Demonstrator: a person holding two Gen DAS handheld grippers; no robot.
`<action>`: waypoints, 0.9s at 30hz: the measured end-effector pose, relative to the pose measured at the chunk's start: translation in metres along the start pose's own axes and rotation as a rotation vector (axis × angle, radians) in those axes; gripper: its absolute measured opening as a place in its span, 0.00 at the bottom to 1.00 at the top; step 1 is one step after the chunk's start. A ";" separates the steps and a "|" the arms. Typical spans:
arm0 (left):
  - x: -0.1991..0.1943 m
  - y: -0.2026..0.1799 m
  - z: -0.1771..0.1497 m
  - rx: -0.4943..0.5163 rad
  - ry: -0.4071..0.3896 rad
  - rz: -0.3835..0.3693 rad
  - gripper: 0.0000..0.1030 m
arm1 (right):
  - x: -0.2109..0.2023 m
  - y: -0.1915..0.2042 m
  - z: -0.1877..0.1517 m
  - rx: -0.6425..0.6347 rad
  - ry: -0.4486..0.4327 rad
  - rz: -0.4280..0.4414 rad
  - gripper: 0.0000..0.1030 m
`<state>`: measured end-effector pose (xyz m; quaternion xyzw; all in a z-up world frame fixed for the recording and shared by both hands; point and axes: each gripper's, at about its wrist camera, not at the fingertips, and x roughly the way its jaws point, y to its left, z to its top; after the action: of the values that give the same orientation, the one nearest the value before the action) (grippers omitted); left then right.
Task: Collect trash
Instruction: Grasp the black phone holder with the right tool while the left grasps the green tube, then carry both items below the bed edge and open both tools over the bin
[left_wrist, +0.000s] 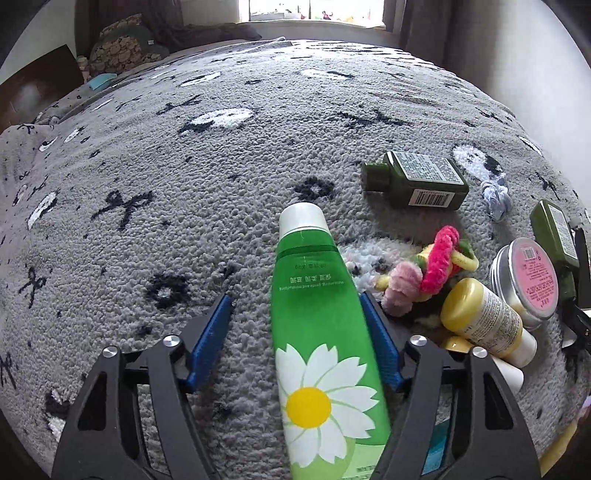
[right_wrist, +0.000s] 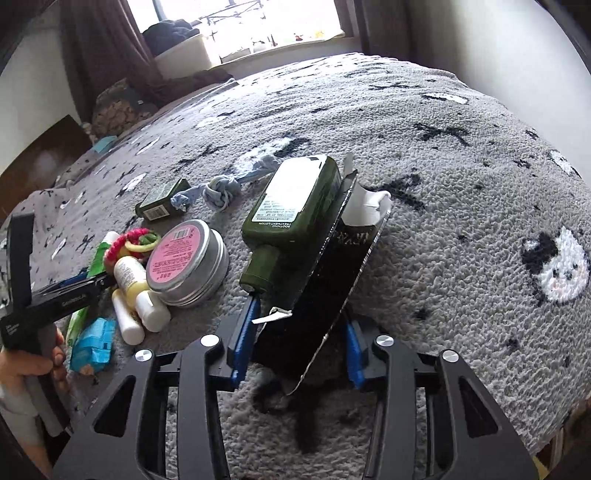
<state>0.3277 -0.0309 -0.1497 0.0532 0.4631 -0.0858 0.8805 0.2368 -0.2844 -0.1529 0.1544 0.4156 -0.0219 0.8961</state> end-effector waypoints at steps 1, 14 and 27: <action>-0.001 -0.001 0.000 0.006 -0.001 -0.006 0.49 | 0.000 0.001 -0.001 -0.003 0.001 0.008 0.33; -0.036 0.006 -0.015 0.000 -0.055 -0.012 0.38 | -0.036 -0.016 -0.011 0.003 -0.066 0.021 0.17; -0.148 0.006 -0.065 0.045 -0.279 -0.008 0.38 | -0.116 -0.005 -0.039 -0.100 -0.212 0.041 0.17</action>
<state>0.1943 0.0014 -0.0644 0.0586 0.3343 -0.1060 0.9347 0.1317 -0.2886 -0.0906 0.1147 0.3160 0.0011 0.9418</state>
